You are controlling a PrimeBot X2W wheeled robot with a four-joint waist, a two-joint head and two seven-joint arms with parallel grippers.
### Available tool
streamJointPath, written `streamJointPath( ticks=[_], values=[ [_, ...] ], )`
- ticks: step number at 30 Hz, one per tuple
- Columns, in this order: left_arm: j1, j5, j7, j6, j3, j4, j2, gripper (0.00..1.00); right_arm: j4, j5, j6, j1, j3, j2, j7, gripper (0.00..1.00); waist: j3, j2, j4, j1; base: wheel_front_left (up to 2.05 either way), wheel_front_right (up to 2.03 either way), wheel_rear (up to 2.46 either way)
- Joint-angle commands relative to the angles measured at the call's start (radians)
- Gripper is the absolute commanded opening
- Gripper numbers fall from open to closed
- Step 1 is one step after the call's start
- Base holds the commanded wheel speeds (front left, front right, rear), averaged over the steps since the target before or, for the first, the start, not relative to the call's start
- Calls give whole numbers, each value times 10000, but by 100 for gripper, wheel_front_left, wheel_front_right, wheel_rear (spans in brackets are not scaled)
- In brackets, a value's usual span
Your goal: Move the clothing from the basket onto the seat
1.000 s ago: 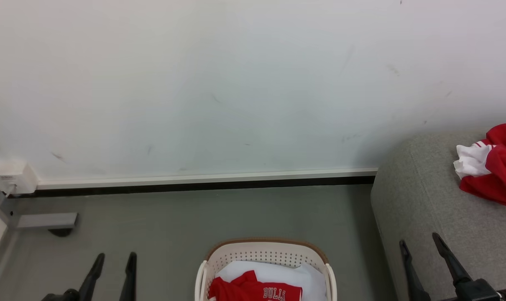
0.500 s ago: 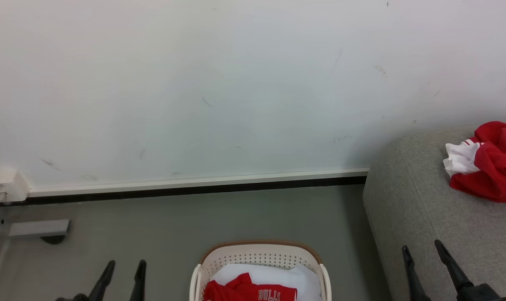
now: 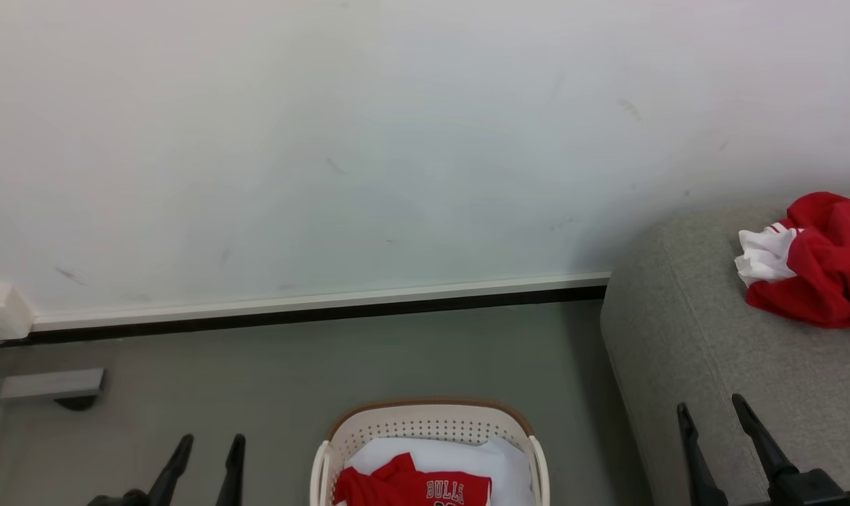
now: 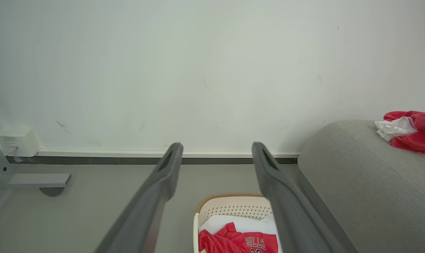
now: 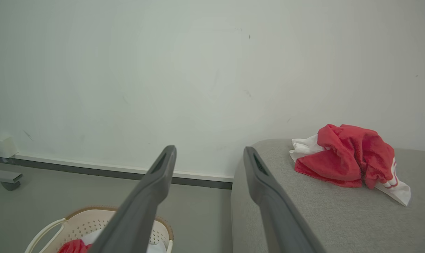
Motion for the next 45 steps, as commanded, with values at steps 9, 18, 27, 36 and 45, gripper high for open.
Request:
streamJointPath(
  ticks=[9,18,27,36,45],
  values=[
    [-750,78,-9,3,-629,-52,375,100,-299,-79,-32,-490,-127,-10,-28,100,396,-1,-735,0,0,0,0],
    [-2171,-105,119,3,-2198,1082,1101,100,-776,34,-32,-1100,283,-10,-28,100,1524,-1,-1700,0,0,0,0],
    [-4127,-261,996,4,-4168,2284,1830,100,-1613,314,-32,-1899,664,-5,-28,100,3354,-1,-2378,0,0,0,0],
    [-6116,-175,1518,4,-6011,3539,2328,100,-2612,543,-33,-2632,786,-8,-28,100,5483,-1,-2680,0,0,0,0],
    [-7883,195,1856,4,-7942,4809,2940,100,-3628,774,-33,-3402,818,-4,-28,100,7391,-1,-2761,0,0,0,0]
  ],
)
